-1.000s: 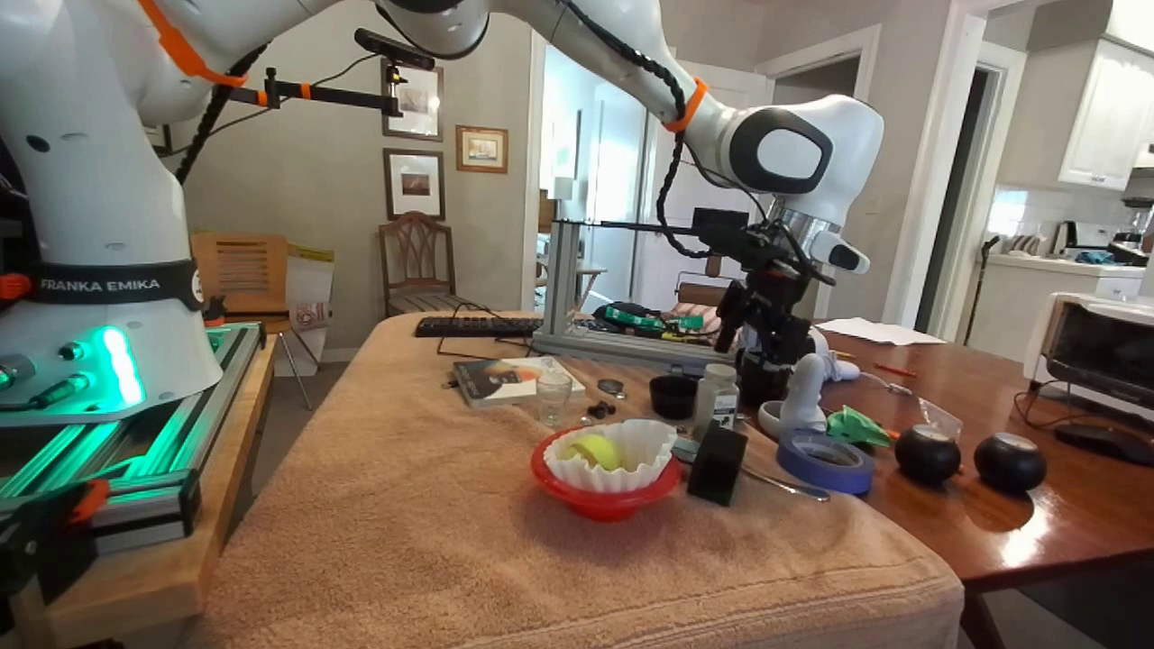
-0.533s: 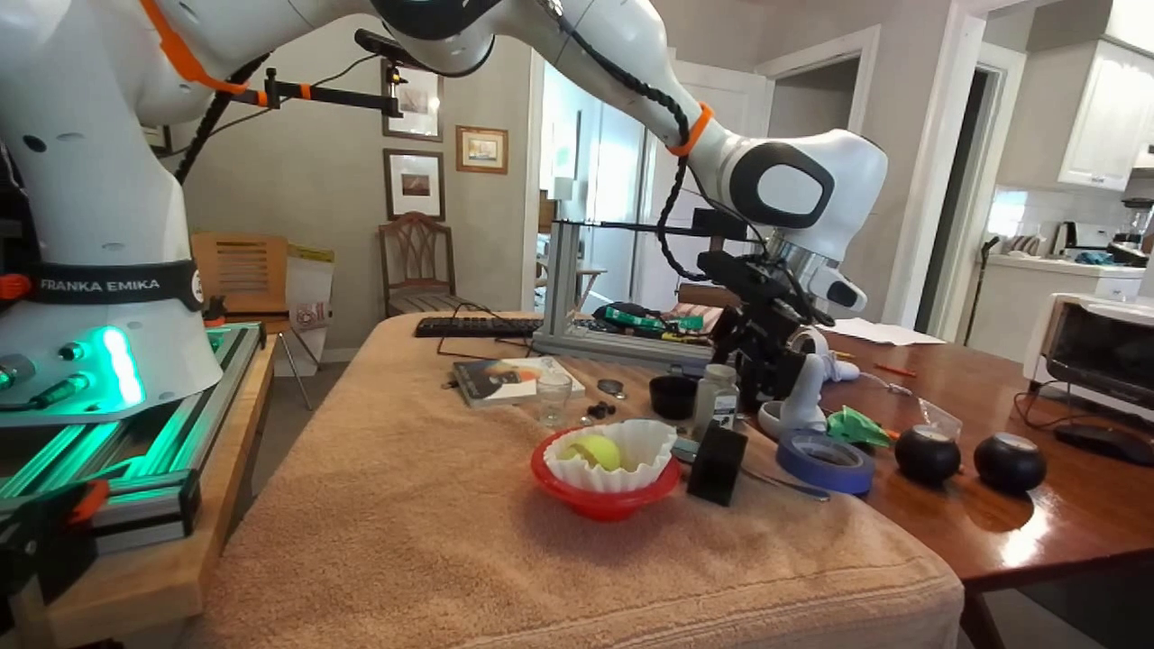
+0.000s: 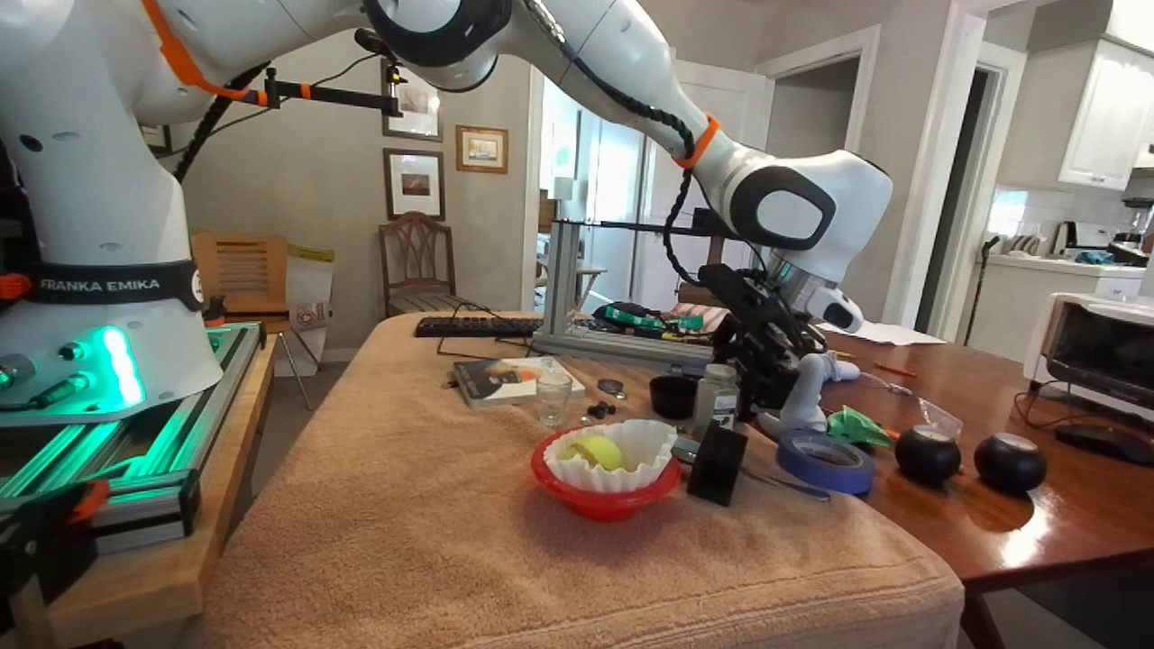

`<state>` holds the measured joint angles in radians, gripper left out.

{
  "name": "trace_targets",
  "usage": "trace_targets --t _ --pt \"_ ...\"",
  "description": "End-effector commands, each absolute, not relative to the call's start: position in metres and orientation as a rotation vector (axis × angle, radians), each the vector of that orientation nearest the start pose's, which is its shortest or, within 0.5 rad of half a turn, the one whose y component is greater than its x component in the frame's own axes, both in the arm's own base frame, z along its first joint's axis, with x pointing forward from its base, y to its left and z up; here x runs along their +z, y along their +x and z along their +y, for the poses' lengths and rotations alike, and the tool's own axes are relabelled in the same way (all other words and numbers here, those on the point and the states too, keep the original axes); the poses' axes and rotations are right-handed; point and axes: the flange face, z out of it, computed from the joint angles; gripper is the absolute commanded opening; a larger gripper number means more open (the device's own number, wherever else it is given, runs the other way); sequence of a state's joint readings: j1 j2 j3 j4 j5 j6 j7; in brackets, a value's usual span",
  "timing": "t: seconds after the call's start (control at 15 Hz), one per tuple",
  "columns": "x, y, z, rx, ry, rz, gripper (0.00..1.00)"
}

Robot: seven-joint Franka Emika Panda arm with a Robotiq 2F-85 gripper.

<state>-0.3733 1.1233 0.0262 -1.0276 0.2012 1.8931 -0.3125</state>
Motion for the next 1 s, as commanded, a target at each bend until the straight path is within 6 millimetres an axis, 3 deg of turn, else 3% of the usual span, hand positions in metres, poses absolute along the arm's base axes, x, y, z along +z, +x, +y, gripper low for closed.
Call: trace_targets --t 0.0,0.33,0.93 --pt "0.1233 0.7102 -0.2461 0.22 -2.8 0.226 0.98" --pt "0.1213 0.7106 -0.2465 0.204 -2.758 0.293 0.92" --pt "0.1138 0.7134 -0.247 0.174 -2.687 0.433 0.91"
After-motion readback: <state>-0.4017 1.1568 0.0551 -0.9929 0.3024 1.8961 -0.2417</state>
